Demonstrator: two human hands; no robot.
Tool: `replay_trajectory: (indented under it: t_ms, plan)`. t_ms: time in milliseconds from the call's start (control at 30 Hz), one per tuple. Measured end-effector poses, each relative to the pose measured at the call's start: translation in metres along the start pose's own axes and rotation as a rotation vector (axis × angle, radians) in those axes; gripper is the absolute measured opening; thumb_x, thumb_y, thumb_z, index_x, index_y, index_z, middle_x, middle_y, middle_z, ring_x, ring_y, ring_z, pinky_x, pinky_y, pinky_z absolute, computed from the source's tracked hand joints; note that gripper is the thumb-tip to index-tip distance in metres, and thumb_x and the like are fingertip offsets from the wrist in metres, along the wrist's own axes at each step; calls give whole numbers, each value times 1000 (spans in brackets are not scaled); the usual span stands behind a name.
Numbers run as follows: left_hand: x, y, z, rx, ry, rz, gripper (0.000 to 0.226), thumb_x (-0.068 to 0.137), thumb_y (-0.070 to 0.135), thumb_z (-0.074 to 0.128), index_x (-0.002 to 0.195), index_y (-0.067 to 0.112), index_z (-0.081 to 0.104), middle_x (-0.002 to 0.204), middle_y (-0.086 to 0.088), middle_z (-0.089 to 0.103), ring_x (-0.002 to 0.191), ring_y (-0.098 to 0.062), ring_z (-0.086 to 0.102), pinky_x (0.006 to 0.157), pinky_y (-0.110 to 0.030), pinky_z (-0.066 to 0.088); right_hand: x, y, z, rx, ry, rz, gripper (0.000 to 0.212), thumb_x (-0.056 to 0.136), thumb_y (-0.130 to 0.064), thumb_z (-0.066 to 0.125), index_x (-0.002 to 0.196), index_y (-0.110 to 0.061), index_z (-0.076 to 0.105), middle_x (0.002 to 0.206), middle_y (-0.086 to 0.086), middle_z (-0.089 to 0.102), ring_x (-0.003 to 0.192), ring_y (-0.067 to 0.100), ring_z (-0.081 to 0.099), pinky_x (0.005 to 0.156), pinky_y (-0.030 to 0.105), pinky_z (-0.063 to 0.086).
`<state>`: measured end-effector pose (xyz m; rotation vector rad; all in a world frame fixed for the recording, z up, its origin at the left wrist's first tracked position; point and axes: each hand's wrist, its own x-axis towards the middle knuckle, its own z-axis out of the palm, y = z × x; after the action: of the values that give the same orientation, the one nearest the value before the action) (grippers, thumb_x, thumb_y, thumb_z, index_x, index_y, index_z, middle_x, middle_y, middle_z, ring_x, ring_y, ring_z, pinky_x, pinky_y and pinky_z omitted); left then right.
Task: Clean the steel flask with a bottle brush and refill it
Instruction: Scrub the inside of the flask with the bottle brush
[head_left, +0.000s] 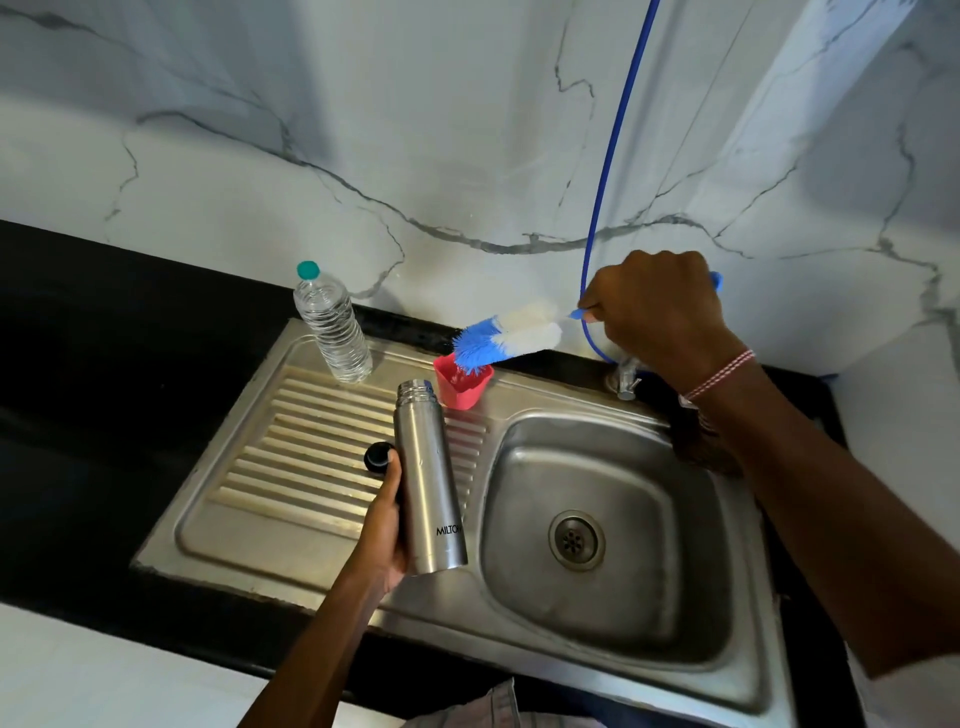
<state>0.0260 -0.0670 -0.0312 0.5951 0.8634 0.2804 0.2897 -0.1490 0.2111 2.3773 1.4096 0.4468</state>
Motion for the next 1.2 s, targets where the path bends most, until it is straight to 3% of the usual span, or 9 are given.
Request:
replay_trajectory:
  t_ms: [133, 233, 333, 533, 600, 767, 967, 1100, 1200]
  plan:
    - [-1, -1, 1, -2, -10, 11, 74, 93, 68, 47, 137, 11, 63, 131, -20, 68, 114, -31, 67, 105, -48, 49, -6, 0, 3, 15, -31, 23, 22, 99, -26, 59, 117, -29, 72, 76, 0, 45, 80, 29, 65, 69, 35, 35]
    - [-2, -1, 1, 3, -10, 11, 72, 94, 68, 46, 137, 12, 63, 130, -20, 69, 110, -30, 70, 100, -46, 51, 1, -7, 13, 35, -36, 16, 20, 99, -27, 60, 115, -27, 72, 81, 2, 55, 83, 31, 67, 70, 36, 36]
    - [-4, -2, 0, 11, -11, 8, 74, 93, 70, 47, 137, 13, 63, 131, -19, 69, 111, -29, 69, 98, -44, 51, 15, -22, 25, 16, -53, -25, 20, 96, -22, 63, 114, -27, 71, 94, 1, 67, 86, 28, 68, 72, 36, 41]
    - [-6, -4, -3, 12, -6, 10, 74, 92, 70, 47, 136, 13, 63, 130, -20, 69, 109, -29, 69, 99, -45, 52, 38, -59, 27, -79, -120, -153, 15, 95, -8, 60, 106, -15, 67, 92, 3, 63, 93, 29, 69, 71, 34, 35]
    - [-6, -5, -5, -2, -10, 9, 76, 90, 71, 49, 137, 13, 63, 131, -20, 68, 110, -30, 69, 103, -47, 51, 44, -71, 27, -112, -132, -199, 17, 96, -7, 58, 108, -15, 67, 100, 4, 68, 96, 29, 69, 72, 34, 35]
    - [-7, -5, -6, -32, 9, 17, 77, 86, 71, 52, 134, 11, 65, 120, -18, 73, 99, -27, 72, 104, -49, 50, 47, -78, 34, -150, -147, -246, 18, 97, -5, 56, 109, -13, 67, 103, 5, 69, 94, 27, 69, 71, 33, 36]
    - [-7, -3, -2, -6, 4, 8, 74, 91, 69, 48, 134, 11, 64, 122, -18, 73, 102, -27, 72, 96, -45, 54, 32, -34, 25, -42, -98, -77, 17, 94, -18, 65, 109, -23, 71, 100, 3, 69, 94, 30, 70, 72, 36, 35]
    - [-4, -3, 2, -9, -10, -9, 75, 91, 69, 49, 138, 11, 61, 127, -19, 71, 110, -31, 69, 106, -50, 48, -12, 10, 13, 44, -53, 117, 15, 95, -31, 62, 104, -31, 74, 91, 2, 67, 87, 31, 70, 71, 34, 38]
    - [0, -4, 7, -4, -10, -18, 75, 91, 68, 51, 139, 11, 61, 127, -19, 71, 111, -31, 69, 105, -50, 49, -62, 30, 14, 189, 16, 248, 15, 94, -38, 63, 101, -37, 77, 85, 7, 69, 79, 37, 69, 68, 35, 42]
